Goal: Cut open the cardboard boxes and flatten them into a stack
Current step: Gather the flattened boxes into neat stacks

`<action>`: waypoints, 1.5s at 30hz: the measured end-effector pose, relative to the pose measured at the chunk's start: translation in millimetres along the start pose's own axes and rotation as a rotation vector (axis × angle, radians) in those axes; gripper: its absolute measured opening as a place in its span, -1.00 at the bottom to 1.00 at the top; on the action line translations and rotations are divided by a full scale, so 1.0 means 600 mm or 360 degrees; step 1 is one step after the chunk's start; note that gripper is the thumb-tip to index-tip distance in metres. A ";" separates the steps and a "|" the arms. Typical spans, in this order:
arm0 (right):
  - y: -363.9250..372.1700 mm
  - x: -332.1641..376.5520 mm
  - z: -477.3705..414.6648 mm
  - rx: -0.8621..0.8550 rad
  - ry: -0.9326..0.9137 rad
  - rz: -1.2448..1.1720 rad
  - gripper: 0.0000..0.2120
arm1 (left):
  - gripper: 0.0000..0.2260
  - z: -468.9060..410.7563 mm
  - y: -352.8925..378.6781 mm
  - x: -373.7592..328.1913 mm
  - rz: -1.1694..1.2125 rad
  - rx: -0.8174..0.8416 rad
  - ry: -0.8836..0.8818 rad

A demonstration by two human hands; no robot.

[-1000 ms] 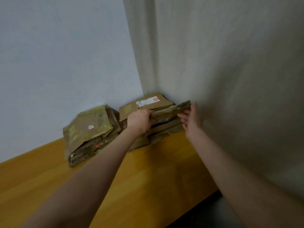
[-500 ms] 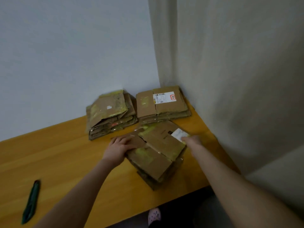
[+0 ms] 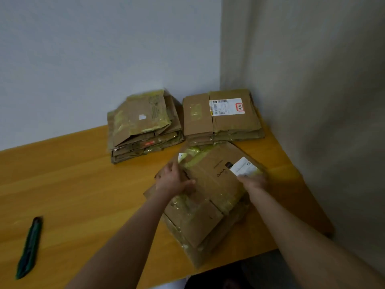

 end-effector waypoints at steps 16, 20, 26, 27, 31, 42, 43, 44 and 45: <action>-0.009 -0.029 0.074 0.0526 -0.0041 -0.0317 -0.62 | -0.07 0.033 -0.020 0.068 0.0214 -0.0020 -0.0290; -0.004 0.013 0.094 0.0649 -0.0175 -0.0456 -0.75 | -0.23 0.055 -0.063 0.054 0.0828 -0.0167 -0.0157; 0.009 0.036 0.110 0.0469 -0.0397 -0.0010 -0.30 | -0.64 0.086 -0.094 0.024 0.1251 -0.0301 -0.0047; 0.006 0.033 0.111 0.0449 -0.0451 0.0100 -0.26 | -0.63 0.090 -0.099 0.025 0.1322 -0.0297 -0.0061; 0.003 0.037 0.119 0.0538 -0.0683 0.0313 -0.66 | -0.73 0.101 -0.123 0.032 0.1568 -0.0326 -0.0080; -0.014 0.023 0.129 0.0714 -0.0428 -0.0191 -0.89 | -0.56 0.116 -0.117 0.057 0.1760 -0.0757 -0.0126; -0.008 0.021 0.128 0.0653 -0.0426 -0.0240 -0.89 | -0.56 0.117 -0.114 0.054 0.1726 -0.0808 -0.0140; -0.004 0.020 0.126 0.0590 -0.0428 -0.0261 -0.89 | -0.57 0.117 -0.112 0.053 0.1696 -0.0849 -0.0169; -0.001 0.019 0.124 0.0517 -0.0439 -0.0250 -0.88 | -0.58 0.116 -0.108 0.053 0.1673 -0.0886 -0.0210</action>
Point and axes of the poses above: each hand's wrist, its own z-axis away from the middle knuckle, its own y-axis out of the palm, x = y × z, the point moved 2 cm from there along -z, towards the middle knuckle, and after that the axes turned 3 degrees about y, right-handed, at the moved point
